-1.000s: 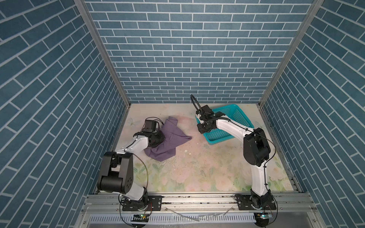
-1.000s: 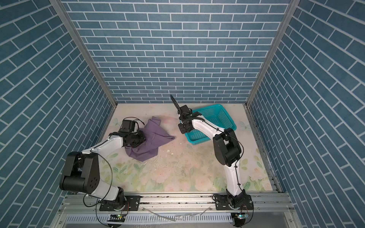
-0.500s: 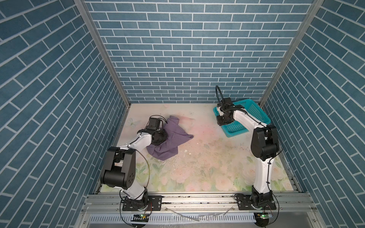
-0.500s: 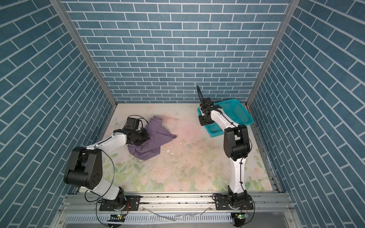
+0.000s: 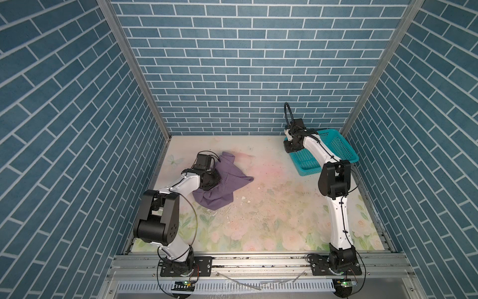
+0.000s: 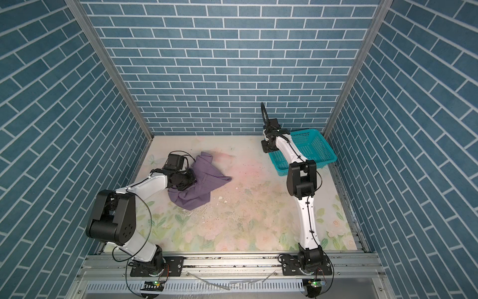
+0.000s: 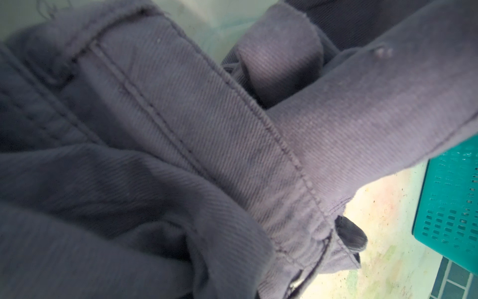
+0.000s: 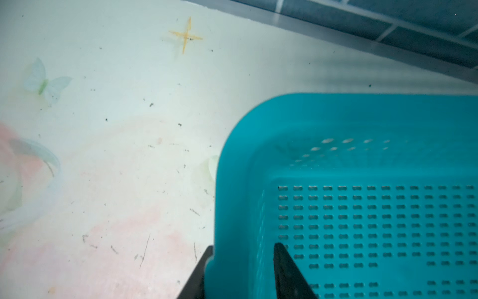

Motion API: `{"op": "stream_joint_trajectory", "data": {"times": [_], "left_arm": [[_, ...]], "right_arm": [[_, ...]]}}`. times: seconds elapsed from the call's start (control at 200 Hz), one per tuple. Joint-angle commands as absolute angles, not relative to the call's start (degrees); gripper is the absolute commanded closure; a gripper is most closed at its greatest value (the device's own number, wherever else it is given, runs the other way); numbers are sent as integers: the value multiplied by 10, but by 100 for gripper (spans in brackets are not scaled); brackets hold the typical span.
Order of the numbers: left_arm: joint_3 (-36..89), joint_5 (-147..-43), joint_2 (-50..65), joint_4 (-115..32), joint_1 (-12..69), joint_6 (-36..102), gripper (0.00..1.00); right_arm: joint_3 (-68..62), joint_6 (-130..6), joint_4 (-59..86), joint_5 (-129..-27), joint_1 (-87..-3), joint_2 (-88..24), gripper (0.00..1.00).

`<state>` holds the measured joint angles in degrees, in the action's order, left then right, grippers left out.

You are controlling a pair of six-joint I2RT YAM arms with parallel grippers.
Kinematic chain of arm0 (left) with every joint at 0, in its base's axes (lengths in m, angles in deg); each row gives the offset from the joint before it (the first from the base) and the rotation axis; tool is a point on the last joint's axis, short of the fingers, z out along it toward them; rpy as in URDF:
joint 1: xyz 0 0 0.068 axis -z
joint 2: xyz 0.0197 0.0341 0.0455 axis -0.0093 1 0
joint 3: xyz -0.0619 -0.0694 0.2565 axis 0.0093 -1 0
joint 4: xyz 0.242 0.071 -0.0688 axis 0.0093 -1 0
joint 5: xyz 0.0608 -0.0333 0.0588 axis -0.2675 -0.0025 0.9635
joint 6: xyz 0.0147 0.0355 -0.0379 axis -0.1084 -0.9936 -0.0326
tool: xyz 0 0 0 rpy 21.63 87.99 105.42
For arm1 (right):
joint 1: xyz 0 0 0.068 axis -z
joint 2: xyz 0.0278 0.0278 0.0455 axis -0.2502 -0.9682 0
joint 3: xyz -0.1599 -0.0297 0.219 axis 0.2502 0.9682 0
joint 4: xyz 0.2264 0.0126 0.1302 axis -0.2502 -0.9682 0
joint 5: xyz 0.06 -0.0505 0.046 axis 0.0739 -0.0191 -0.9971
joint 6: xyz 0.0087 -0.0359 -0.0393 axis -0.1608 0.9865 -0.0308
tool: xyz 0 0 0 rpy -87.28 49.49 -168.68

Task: Fold and stack the trousers
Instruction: Move the basket to the top-right of the table.

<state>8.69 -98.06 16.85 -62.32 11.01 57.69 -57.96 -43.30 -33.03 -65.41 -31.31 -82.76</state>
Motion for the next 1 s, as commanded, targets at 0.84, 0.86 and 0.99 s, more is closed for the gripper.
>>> {"op": "stream_joint_trajectory", "data": {"times": [0.84, 0.86, 0.99], "left_arm": [[109, -985, 185, -627, 125, 579, 100], [111, -985, 181, -629, 127, 579, 100], [127, -970, 142, -652, 143, 571, 100]], "right_arm": [[-692, -390, -231, -567, -295, -876, 59], [-691, -396, -234, -571, -295, -872, 57], [-646, -431, -239, -584, -302, -806, 48]]}}
